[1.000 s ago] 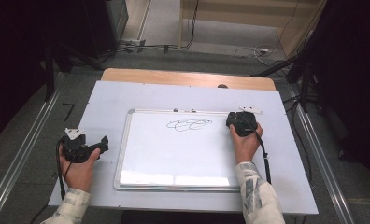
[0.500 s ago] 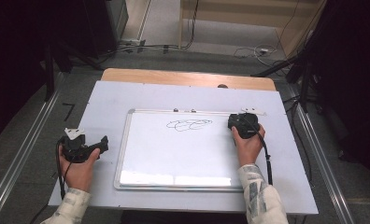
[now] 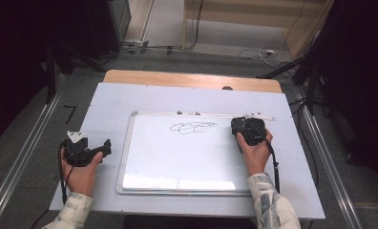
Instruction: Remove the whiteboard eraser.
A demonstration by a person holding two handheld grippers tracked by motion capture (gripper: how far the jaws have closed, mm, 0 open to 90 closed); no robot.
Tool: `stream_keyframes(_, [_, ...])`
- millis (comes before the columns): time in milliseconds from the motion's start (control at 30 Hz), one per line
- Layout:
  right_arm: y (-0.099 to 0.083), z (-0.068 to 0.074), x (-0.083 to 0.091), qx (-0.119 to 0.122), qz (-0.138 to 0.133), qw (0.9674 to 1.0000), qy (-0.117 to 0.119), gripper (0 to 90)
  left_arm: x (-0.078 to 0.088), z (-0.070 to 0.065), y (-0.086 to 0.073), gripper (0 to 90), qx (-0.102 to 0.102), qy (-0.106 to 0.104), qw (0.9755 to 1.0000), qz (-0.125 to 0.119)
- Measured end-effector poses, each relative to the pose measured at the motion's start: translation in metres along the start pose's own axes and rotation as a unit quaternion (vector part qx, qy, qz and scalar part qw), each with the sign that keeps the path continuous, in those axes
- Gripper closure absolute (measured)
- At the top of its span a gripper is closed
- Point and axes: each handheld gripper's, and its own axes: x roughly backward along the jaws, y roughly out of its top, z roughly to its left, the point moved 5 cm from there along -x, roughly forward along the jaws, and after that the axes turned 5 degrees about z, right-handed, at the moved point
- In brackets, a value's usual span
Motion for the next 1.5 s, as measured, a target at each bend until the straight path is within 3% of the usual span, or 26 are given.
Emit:
stream_keyframes(600, [0.0,0.02,0.002,0.022,0.004,0.9993,0.031,39.1,-0.001,0.0,0.0,5.2,-0.003,0.0,1.0,0.002])
stream_keyframes(1500, [0.002,0.033,0.0,0.031,-0.001,0.9987,0.041,39.0,0.0,0.0,0.0,5.2,-0.003,0.001,1.0,0.003])
